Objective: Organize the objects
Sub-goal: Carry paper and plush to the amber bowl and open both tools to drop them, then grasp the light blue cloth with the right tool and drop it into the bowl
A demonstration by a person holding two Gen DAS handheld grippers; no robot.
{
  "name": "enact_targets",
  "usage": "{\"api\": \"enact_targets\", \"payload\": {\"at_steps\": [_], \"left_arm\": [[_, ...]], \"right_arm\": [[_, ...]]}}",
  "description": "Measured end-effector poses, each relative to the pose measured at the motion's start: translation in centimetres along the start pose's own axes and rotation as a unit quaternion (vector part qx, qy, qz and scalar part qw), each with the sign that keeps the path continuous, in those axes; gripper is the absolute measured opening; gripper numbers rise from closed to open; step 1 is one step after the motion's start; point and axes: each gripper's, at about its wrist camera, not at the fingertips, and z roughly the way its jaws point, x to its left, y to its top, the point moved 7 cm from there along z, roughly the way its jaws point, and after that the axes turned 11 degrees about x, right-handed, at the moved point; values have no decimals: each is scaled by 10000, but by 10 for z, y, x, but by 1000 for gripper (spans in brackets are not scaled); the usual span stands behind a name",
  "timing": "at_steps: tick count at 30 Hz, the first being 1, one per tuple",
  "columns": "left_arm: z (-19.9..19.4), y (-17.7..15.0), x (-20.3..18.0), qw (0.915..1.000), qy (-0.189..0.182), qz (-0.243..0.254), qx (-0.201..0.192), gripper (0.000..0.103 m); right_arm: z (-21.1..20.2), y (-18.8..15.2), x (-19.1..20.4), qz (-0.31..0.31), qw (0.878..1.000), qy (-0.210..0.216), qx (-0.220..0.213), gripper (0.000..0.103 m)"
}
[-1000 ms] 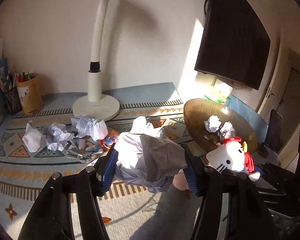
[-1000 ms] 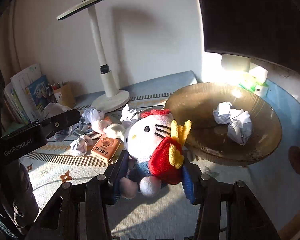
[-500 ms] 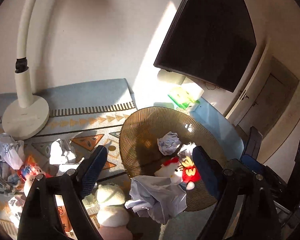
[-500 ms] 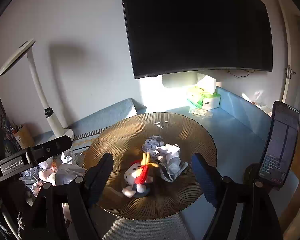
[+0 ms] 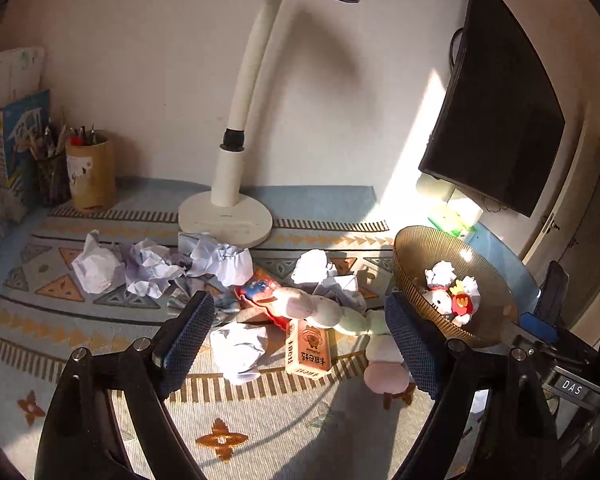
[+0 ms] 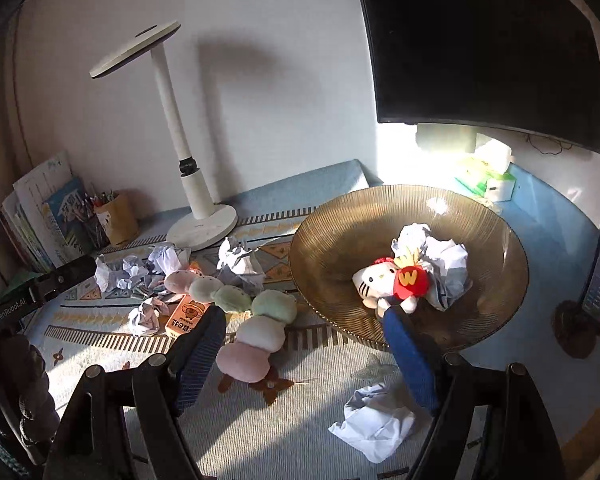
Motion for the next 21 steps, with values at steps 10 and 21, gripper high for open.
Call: {"api": "enact_targets", "payload": {"at_steps": [10,21], "left_arm": [[27,-50,44,9982,75,-389,450,86],[43,-65,30,9981,127,-203,570,86]], "right_arm": [[14,-64,-69,554,9946,-680,558,80],[22,-50,-41,158,9976,-289,613,49]]}}
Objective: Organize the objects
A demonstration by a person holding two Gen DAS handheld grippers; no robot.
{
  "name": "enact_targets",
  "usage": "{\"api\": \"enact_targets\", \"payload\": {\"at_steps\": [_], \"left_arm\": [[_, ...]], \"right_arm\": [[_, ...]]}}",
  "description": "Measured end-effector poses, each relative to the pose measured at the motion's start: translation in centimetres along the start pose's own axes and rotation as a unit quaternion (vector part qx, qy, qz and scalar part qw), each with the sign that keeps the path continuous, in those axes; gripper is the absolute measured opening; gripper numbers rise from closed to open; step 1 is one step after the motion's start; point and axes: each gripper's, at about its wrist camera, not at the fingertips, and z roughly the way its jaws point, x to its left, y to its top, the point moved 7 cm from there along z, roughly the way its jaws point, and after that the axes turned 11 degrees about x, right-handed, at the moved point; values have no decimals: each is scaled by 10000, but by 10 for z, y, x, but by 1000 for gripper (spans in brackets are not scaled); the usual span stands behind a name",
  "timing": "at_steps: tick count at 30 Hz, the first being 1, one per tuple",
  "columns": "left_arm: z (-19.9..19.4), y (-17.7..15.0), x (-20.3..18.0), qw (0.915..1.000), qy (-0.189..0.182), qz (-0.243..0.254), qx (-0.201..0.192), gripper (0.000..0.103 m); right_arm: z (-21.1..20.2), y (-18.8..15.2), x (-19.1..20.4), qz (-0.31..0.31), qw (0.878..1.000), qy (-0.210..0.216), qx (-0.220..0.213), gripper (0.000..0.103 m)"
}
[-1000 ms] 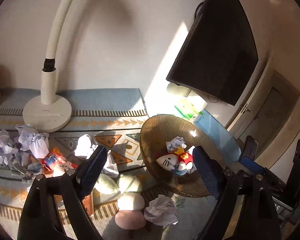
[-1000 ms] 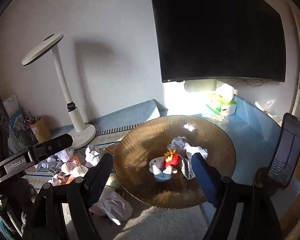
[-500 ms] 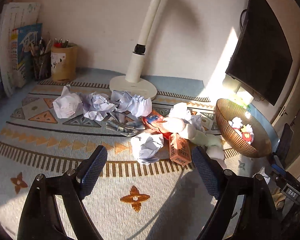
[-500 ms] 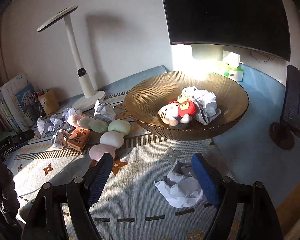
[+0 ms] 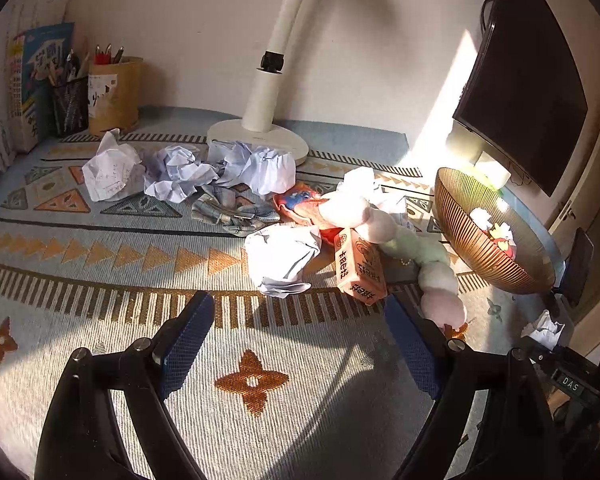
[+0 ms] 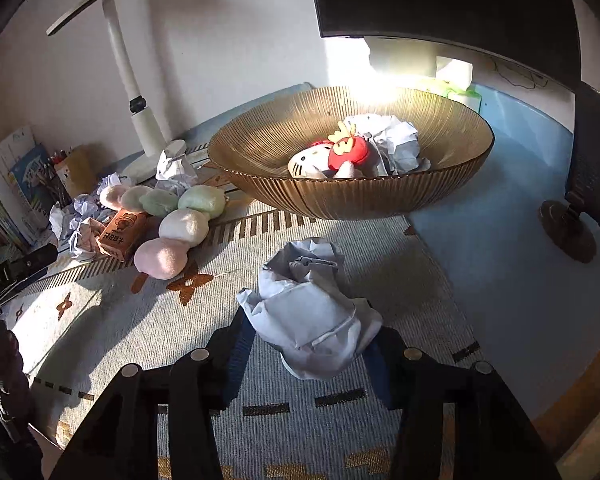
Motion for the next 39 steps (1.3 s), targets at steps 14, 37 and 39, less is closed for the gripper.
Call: {"api": "enact_targets", "payload": {"at_steps": [14,37,39], "left_arm": [[1,0,5,9997,-211,-129,-9,86],[10,-2,18,9974,-491,-479,225,86],[10,-2,19,9974,-474,-491,221,86]], "right_arm": [[-27,122,-37,573,9845,-1624,-339,84],[-190,140,153,318,9973,657,78,103],[-191,138,154,335,9967,727,97,103]]}}
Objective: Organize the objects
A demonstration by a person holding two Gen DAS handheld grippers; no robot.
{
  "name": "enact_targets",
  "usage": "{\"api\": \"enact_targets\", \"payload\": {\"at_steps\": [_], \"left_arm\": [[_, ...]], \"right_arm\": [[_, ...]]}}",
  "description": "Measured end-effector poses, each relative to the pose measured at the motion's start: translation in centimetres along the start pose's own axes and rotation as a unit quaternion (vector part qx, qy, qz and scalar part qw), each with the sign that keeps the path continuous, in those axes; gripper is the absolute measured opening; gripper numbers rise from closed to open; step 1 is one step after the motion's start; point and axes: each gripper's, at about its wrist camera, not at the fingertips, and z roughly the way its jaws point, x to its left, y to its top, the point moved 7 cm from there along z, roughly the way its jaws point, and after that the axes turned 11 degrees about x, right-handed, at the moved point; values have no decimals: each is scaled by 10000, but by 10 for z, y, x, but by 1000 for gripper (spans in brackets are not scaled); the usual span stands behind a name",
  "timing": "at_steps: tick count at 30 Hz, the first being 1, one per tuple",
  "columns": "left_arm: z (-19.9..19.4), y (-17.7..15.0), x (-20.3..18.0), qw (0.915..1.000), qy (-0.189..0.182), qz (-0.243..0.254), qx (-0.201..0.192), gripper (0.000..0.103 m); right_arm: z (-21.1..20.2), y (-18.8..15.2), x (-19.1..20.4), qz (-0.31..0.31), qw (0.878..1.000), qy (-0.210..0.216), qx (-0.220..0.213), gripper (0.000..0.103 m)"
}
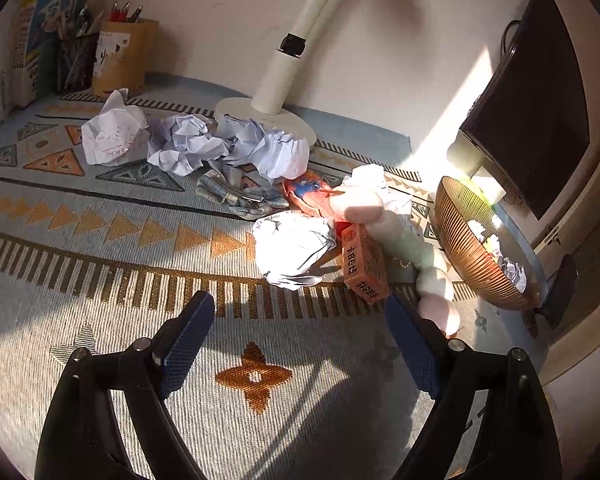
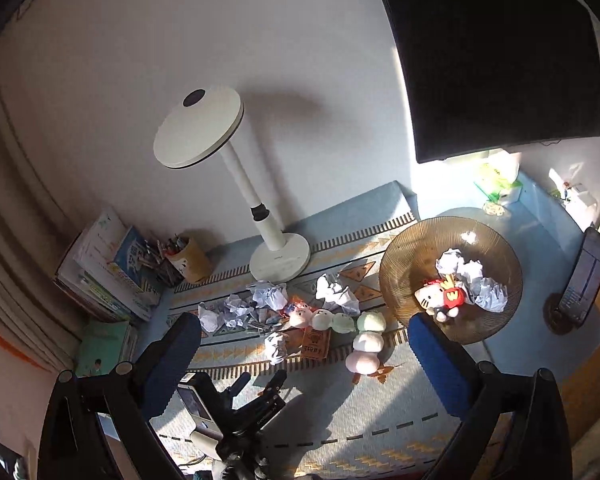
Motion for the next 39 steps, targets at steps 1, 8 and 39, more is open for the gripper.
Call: {"api": "enact_targets", "payload": {"at_steps": [1,8,39], "left_arm": [[0,0,0,10000,6,-4,2,86],[2,0,1,10000,20,-14,10,86],[10,44,7,9995,250,-43,-173,86]], "right_arm": [[0,-1,1,-15,10000,54,26,103],[-10,4,0,44,9993,349,-145,103],[284,-75,-31,-1357,9873,385,728,57]]}}
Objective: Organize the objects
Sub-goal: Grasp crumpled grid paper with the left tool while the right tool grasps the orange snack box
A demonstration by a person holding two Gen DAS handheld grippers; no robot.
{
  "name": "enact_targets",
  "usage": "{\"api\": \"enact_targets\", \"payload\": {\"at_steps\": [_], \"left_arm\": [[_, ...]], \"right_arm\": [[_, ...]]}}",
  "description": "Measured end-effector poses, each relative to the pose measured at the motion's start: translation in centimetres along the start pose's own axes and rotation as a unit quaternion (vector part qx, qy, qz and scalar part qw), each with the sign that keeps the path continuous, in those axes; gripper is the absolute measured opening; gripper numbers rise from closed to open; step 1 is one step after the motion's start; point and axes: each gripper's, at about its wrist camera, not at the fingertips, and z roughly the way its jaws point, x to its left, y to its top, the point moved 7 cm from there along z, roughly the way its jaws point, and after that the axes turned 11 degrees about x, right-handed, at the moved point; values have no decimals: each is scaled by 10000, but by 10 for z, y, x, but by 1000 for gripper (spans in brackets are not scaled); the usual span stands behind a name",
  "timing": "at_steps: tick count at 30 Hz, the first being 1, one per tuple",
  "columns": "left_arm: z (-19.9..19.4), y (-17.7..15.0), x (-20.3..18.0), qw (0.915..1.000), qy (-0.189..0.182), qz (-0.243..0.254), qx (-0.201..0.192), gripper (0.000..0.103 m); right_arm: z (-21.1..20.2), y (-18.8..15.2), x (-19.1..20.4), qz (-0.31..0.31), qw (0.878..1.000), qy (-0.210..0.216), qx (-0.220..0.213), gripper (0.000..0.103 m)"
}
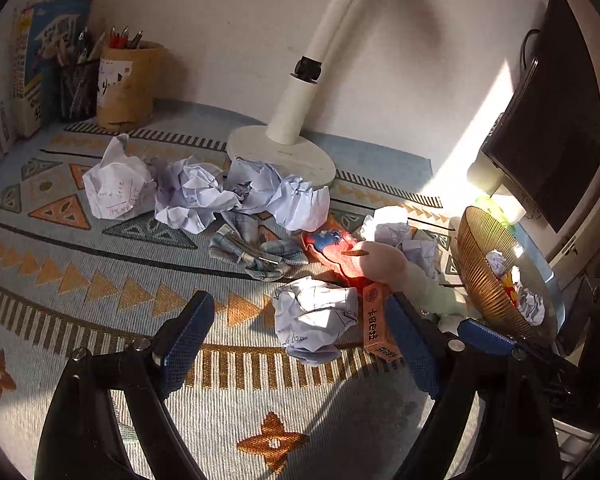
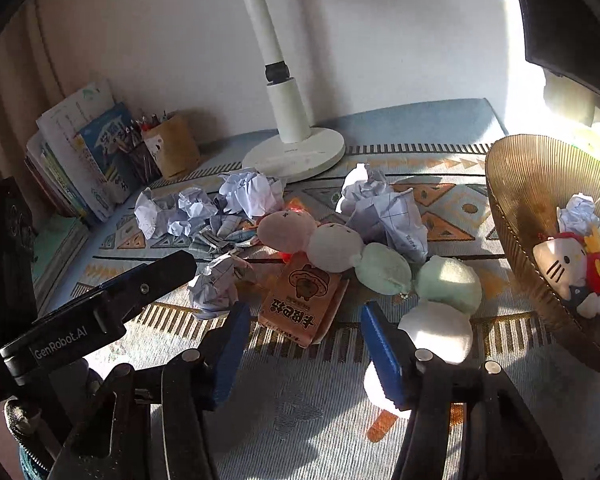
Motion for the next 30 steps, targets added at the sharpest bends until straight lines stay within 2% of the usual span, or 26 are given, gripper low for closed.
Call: {"api": "enact_targets", "payload": {"at_steps": [3,5,7,8,13,15,16,17,19,21,22,24,25,27,28,29,30], "left_arm": [[18,-5,0,9996,-119,-72,251,84],[17,-5,-5,9997,-108,80,227,84],[19,-8,-9,9994,-32,185,283,84],[23,-9,-10,9990,0,213,392,84],[39,-5,-13,9970,-17,198,752,84],[48,-6,-10,9953,48,121,955,74],[47,-4,-9,9959,97,113,889,64],[47,-4,-10,9960,-39,97,884,51],[44,-5,-7,9962,-182,10,852,51],[33,-3,-5,9979,-245,-36,599,51],[28,-3,-5,9983,-289,-52,500,51],[18,-5,-2,9993,-147,-69,324,51],[14,-7,-1,9997,-42,-46,252,51],[5,-12,1,9999,56,-8,134,51],[0,-14,2,9999,57,-7,93,51],[-5,-16,3,10000,33,-16,66,51],[-9,-18,5,10000,28,-15,37,51]], "right_arm": [[20,-6,1,157,9995,126,223,57],[36,-13,-3,312,9982,154,486,56],[31,-10,-1,232,9993,-107,282,57],[31,-9,-3,250,9991,-218,253,62],[42,-6,-5,305,9978,-398,435,65],[45,-3,-2,244,9972,-539,458,67],[47,-2,0,225,9970,-581,465,68],[48,-1,0,229,9969,-591,463,69],[49,3,-2,323,9971,-516,446,69],[52,8,-2,408,9974,-421,410,69],[54,10,-1,382,9975,-404,430,66],[54,12,4,276,9980,-416,393,58],[54,11,8,191,9985,-337,392,52],[49,8,16,-46,9994,-86,344,49],[42,5,22,-266,9993,50,266,32],[35,0,30,-580,9980,114,216,12],[27,-6,38,-961,9951,108,193,9]]}}
